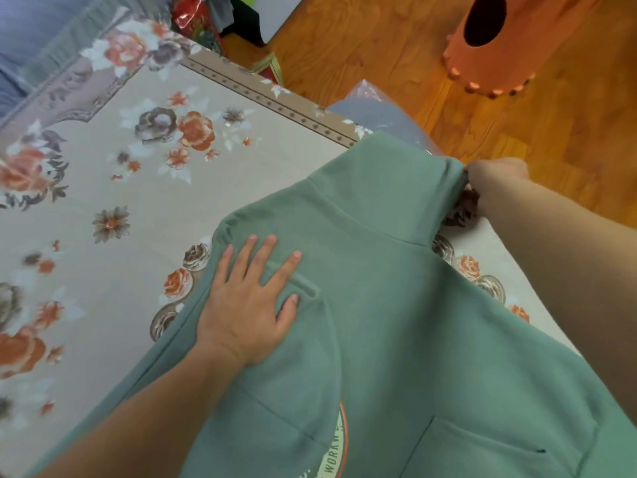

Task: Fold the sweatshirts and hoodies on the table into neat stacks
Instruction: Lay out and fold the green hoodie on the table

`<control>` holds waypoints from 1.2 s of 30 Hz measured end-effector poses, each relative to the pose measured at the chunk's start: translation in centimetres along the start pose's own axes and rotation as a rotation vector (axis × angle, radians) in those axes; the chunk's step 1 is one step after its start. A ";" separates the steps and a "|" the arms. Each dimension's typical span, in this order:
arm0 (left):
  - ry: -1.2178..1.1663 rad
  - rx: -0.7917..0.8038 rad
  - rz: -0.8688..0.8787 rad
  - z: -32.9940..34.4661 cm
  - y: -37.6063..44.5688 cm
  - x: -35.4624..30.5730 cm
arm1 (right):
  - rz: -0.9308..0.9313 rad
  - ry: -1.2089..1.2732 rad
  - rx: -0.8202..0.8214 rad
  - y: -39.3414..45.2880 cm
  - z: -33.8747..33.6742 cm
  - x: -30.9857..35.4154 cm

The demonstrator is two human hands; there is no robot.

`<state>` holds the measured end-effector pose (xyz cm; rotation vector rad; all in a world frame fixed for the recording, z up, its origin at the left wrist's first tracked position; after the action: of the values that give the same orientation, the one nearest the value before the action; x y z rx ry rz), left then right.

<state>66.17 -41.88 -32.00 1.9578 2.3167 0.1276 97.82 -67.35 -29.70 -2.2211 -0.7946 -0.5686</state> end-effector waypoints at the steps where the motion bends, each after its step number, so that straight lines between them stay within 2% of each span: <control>1: 0.001 -0.006 0.002 0.0 0.0 -0.1 | -0.074 -0.018 -0.048 0.1 -0.3 0.2; 7: -0.003 -0.010 -0.003 0.2 -0.1 0.0 | 0.035 0.268 0.098 0.4 0.3 -0.3; 9: 0.007 -0.019 0.000 0.3 -0.2 0.0 | -0.003 0.373 0.198 -1.6 -0.1 -0.2; 10: 0.008 -0.019 0.003 0.2 -0.2 0.0 | -0.090 0.396 0.227 -3.0 -0.9 0.4; 12: 0.008 -0.004 0.004 0.1 -0.1 0.0 | -0.442 0.380 0.236 -5.4 -2.3 2.3; 14: 0.003 0.020 -0.004 0.2 0.0 0.0 | -0.957 0.290 0.209 -9.9 -4.4 3.7; 16: -0.152 0.010 -0.043 -0.3 0.2 0.1 | -1.526 0.119 0.218 -14.9 -5.7 2.5; 17: -0.343 -0.002 -0.135 -0.7 0.3 0.6 | -1.765 -0.006 0.282 -16.8 -5.6 0.5; 18: -0.601 -0.034 -0.309 -1.7 0.1 1.6 | -1.946 -0.166 0.382 -18.2 -5.3 -2.2; 20: -1.134 -0.246 -0.842 -4.8 -1.7 4.5 | -2.120 -0.557 0.585 -17.9 -4.2 -8.6; 21: -1.358 -0.349 -1.096 -6.3 -3.6 5.8 | -2.133 -0.719 0.619 -17.0 -3.9 -11.3; 22: -1.565 -0.369 -1.320 -7.1 -5.7 6.4 | -2.094 -0.837 0.610 -16.0 -3.9 -13.0; 23: -1.726 -0.284 -1.488 -7.5 -7.7 6.4 | -2.031 -0.908 0.596 -15.2 -4.0 -14.0; 24: -1.765 -0.142 -1.591 -7.8 -9.8 6.3 | -1.977 -0.944 0.586 -15.0 -4.1 -14.3; 26: -1.695 0.134 -1.685 -8.4 -13.7 5.7 | -1.923 -0.976 0.604 -15.9 -4.0 -14.1; 27: -1.659 0.233 -1.696 -8.3 -15.1 5.4 | -1.910 -0.937 0.618 -16.2 -3.8 -13.9; 29: -1.597 0.318 -1.680 -8.2 -16.1 4.7 | -1.843 -0.802 0.592 -17.0 -3.8 -13.3; 31: -1.479 0.351 -1.596 -7.9 -15.5 4.1 | -1.666 -0.630 0.457 -17.7 -4.3 -11.9; 34: -1.106 0.361 -1.361 -7.6 -13.5 3.1 | -1.134 -0.429 0.232 -17.6 -4.6 -10.4; 36: -0.884 0.330 -1.163 -7.8 -12.2 2.6 | -0.535 -0.237 0.305 -17.7 -3.8 -12.2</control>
<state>52.77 -41.35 -25.95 0.2529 2.3812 -0.9975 76.44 -64.62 -26.13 -1.8093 -1.5137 -0.3963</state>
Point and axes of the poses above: each hand's wrist, its own y-axis towards the middle knuckle, its own z-axis out of the palm, x = y × z, the point moved 5 cm from there along y, towards the middle knuckle, and after that the axes turned 13 degrees about -x, right-handed, at the moved point
